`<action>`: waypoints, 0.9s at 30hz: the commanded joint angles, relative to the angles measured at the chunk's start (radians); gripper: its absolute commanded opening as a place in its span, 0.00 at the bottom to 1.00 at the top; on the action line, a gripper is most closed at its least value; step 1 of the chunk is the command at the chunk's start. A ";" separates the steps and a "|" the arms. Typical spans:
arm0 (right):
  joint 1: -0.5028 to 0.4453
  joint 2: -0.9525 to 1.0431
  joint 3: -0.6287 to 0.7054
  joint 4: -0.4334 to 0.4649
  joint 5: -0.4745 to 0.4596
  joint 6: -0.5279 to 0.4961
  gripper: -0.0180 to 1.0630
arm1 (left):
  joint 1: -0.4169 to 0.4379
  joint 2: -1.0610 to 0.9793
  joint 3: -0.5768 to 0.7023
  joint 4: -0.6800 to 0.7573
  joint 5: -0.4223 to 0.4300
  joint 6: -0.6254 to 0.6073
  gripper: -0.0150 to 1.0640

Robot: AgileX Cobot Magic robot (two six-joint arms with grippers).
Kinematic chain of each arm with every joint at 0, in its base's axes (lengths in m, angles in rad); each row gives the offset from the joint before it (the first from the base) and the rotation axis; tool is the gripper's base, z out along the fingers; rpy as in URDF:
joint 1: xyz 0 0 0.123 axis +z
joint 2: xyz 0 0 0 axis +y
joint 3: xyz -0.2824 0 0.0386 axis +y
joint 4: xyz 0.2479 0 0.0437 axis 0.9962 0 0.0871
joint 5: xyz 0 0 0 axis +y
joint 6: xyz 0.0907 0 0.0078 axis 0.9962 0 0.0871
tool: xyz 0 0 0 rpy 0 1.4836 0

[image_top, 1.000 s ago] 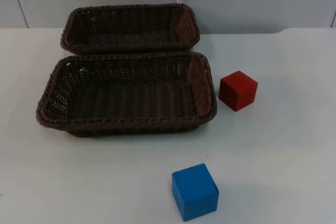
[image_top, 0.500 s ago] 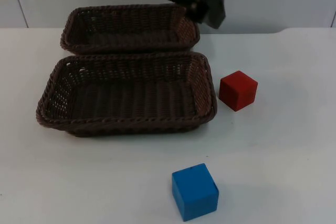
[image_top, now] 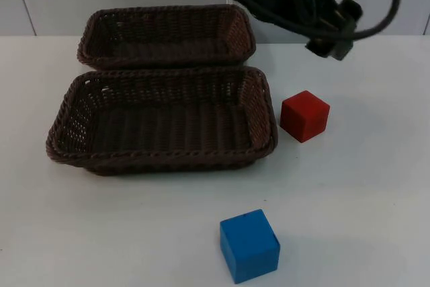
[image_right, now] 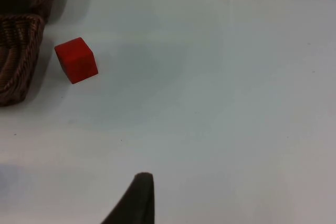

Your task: Pick up one cube with the left hand and place it into the upper basket. Pick up one cube with the right hand and place it into the lower basket.

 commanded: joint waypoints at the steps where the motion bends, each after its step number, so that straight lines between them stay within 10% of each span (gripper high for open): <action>1: 0.000 -0.002 0.006 -0.008 -0.003 0.000 0.99 | -0.004 0.029 -0.030 -0.007 -0.013 0.003 0.96; 27: 0.000 -0.002 0.006 -0.008 -0.003 0.000 0.99 | -0.049 0.280 -0.152 0.050 -0.124 0.093 0.96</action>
